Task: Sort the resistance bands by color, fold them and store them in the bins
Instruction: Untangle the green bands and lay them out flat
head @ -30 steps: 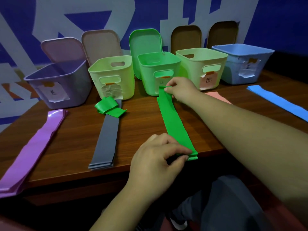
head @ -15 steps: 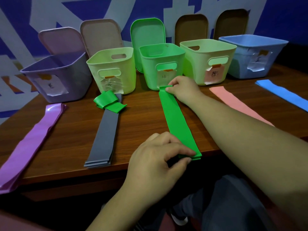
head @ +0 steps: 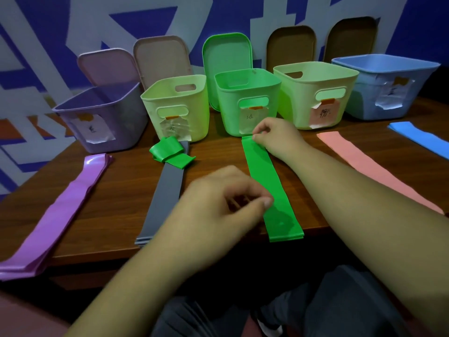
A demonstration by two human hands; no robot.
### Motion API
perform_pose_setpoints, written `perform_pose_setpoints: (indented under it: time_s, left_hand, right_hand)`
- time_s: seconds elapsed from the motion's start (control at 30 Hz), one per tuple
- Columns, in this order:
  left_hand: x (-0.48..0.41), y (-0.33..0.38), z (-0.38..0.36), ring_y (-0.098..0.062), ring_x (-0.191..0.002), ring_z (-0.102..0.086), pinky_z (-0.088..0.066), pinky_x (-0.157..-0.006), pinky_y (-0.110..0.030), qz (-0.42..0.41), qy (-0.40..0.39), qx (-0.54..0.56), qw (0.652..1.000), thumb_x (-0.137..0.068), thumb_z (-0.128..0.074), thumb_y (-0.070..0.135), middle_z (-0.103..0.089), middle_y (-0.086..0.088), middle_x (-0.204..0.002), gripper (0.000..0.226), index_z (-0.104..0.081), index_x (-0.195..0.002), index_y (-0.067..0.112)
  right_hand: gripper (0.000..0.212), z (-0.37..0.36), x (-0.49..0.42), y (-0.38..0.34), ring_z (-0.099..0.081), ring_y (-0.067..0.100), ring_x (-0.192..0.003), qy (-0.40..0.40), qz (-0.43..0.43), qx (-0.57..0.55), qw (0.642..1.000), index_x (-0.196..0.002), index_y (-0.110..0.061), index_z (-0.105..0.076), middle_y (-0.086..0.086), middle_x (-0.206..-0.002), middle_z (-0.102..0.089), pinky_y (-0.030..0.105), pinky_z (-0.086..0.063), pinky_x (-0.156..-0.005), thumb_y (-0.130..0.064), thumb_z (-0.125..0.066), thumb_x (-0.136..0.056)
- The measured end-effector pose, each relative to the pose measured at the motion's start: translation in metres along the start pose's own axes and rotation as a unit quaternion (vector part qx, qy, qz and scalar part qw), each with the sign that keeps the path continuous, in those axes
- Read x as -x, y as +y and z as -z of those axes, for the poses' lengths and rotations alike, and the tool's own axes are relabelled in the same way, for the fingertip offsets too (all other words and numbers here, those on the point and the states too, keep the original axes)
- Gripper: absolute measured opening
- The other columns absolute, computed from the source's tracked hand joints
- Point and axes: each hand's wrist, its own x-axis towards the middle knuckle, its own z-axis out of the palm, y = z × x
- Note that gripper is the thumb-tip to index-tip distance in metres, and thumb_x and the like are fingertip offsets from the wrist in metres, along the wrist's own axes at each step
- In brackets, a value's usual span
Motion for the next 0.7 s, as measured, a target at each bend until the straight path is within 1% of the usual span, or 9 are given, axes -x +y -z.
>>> perform_pose_setpoints:
  time_s: [0.07, 0.13, 0.2, 0.27, 0.37, 0.43, 0.5, 0.6, 0.7]
  left_hand:
    - [-0.021, -0.004, 0.030, -0.003, -0.092, -0.068, -0.054, -0.080, -0.024, 0.035, -0.020, -0.070, 0.997, -0.097, -0.073, 0.039, -0.073, 0.013, -0.095, 0.010, -0.079, -0.103, 0.033]
    - [-0.046, -0.020, 0.056, 0.001, -0.089, -0.066, -0.054, -0.081, -0.024, 0.080, -0.035, -0.173, 0.981, -0.098, -0.070, 0.041, -0.073, 0.015, -0.096, 0.014, -0.077, -0.107, 0.034]
    - [-0.072, -0.049, 0.072, -0.004, -0.092, -0.064, -0.050, -0.082, -0.026, 0.102, -0.035, -0.273, 0.956, -0.099, -0.070, 0.037, -0.072, 0.011, -0.104, 0.017, -0.076, -0.113, 0.030]
    - [-0.092, -0.079, 0.079, -0.013, -0.096, -0.064, -0.049, -0.081, -0.030, 0.121, -0.064, -0.346, 0.928, -0.096, -0.073, 0.038, -0.070, 0.004, -0.109, 0.026, -0.075, -0.118, 0.023]
    - [-0.108, -0.110, 0.076, -0.022, -0.103, -0.065, -0.057, -0.089, -0.039, 0.160, -0.137, -0.406, 0.889, -0.094, -0.072, 0.050, -0.070, 0.001, -0.112, 0.038, -0.071, -0.123, 0.025]
    - [-0.112, -0.122, 0.074, -0.022, -0.102, -0.064, -0.059, -0.089, -0.043, 0.175, -0.143, -0.433, 0.873, -0.096, -0.068, 0.054, -0.069, 0.002, -0.109, 0.034, -0.072, -0.119, 0.029]
    - [-0.115, -0.129, 0.075, -0.022, -0.096, -0.063, -0.059, -0.084, -0.041, 0.170, -0.137, -0.439, 0.871, -0.097, -0.068, 0.048, -0.069, 0.003, -0.103, 0.025, -0.075, -0.112, 0.029]
    - [-0.122, -0.129, 0.081, -0.018, -0.085, -0.062, -0.051, -0.074, -0.032, 0.163, -0.107, -0.412, 0.890, -0.098, -0.071, 0.033, -0.069, 0.002, -0.093, 0.017, -0.081, -0.103, 0.021]
    - [-0.131, -0.119, 0.094, -0.018, -0.084, -0.063, -0.049, -0.076, -0.032, 0.165, -0.049, -0.395, 0.903, -0.100, -0.069, 0.026, -0.071, 0.000, -0.094, 0.016, -0.082, -0.103, 0.017]
  right_hand:
    - [0.003, 0.000, 0.004, -0.002, -0.061, 0.015, -0.098, -0.017, 0.009, -0.002, 1.000, -0.095, -0.031, -0.073, -0.011, -0.097, -0.065, 0.030, -0.043, -0.080, -0.028, -0.073, -0.097]
    - [0.006, 0.001, 0.007, -0.004, -0.061, 0.011, -0.093, -0.031, 0.015, -0.011, 0.999, -0.093, -0.032, -0.072, -0.012, -0.096, -0.066, 0.029, -0.043, -0.073, -0.028, -0.073, -0.098]
    - [0.005, 0.002, 0.011, -0.005, -0.060, 0.007, -0.087, -0.038, 0.021, -0.021, 0.999, -0.094, -0.031, -0.073, -0.012, -0.094, -0.066, 0.027, -0.041, -0.065, -0.028, -0.072, -0.098]
    - [0.005, 0.002, 0.013, -0.005, -0.060, 0.007, -0.083, -0.039, 0.032, -0.024, 0.998, -0.094, -0.030, -0.074, -0.012, -0.090, -0.066, 0.026, -0.040, -0.063, -0.027, -0.073, -0.098]
    - [0.005, 0.004, 0.013, -0.005, -0.059, 0.007, -0.078, -0.040, 0.046, -0.032, 0.998, -0.091, -0.028, -0.075, -0.012, -0.084, -0.066, 0.024, -0.040, -0.063, -0.026, -0.074, -0.096]
    - [0.004, 0.006, 0.014, -0.006, -0.059, 0.006, -0.078, -0.047, 0.046, -0.037, 0.997, -0.092, -0.028, -0.076, -0.012, -0.085, -0.067, 0.025, -0.041, -0.063, -0.027, -0.075, -0.096]
    - [0.003, 0.008, 0.015, -0.007, -0.059, 0.005, -0.078, -0.051, 0.048, -0.044, 0.997, -0.093, -0.028, -0.076, -0.012, -0.085, -0.067, 0.025, -0.041, -0.063, -0.027, -0.075, -0.096]
    - [0.003, 0.010, 0.014, -0.008, -0.059, 0.007, -0.077, -0.058, 0.050, -0.056, 0.995, -0.094, -0.028, -0.076, -0.011, -0.085, -0.066, 0.026, -0.041, -0.063, -0.027, -0.075, -0.097]
    - [0.004, 0.013, 0.014, -0.010, -0.060, 0.007, -0.078, -0.063, 0.050, -0.063, 0.995, -0.094, -0.029, -0.076, -0.011, -0.085, -0.067, 0.026, -0.042, -0.064, -0.027, -0.074, -0.097]
